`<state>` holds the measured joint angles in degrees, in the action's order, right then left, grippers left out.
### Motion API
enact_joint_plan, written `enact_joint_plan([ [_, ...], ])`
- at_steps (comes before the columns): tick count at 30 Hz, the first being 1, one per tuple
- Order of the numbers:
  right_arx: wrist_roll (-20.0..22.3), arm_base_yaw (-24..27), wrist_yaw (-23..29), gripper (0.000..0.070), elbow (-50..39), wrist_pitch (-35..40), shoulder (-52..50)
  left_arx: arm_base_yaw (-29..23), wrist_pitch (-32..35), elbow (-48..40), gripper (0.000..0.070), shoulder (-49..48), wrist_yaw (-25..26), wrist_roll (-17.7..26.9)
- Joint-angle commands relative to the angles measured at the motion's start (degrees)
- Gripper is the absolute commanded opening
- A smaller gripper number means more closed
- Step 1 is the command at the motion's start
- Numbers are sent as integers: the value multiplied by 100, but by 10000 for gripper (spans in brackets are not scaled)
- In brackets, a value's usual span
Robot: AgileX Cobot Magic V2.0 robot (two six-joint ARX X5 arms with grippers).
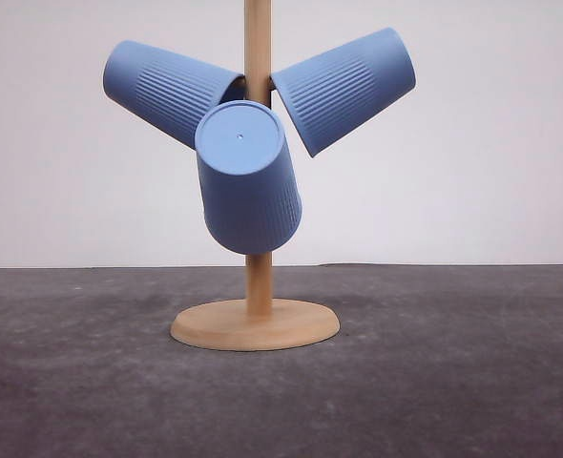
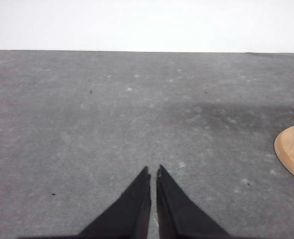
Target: Place three cups
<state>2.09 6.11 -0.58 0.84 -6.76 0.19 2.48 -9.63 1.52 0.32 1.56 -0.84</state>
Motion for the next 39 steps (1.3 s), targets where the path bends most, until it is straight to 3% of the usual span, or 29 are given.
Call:
enact_joint_plan([
  [1,-83,7,16,17,-17,76,2,-7,63,-72,0,-4,-9,31],
  [39,-83,7,17,17,-17,76,2,-7,63,-72,0,-4,-9,31],
])
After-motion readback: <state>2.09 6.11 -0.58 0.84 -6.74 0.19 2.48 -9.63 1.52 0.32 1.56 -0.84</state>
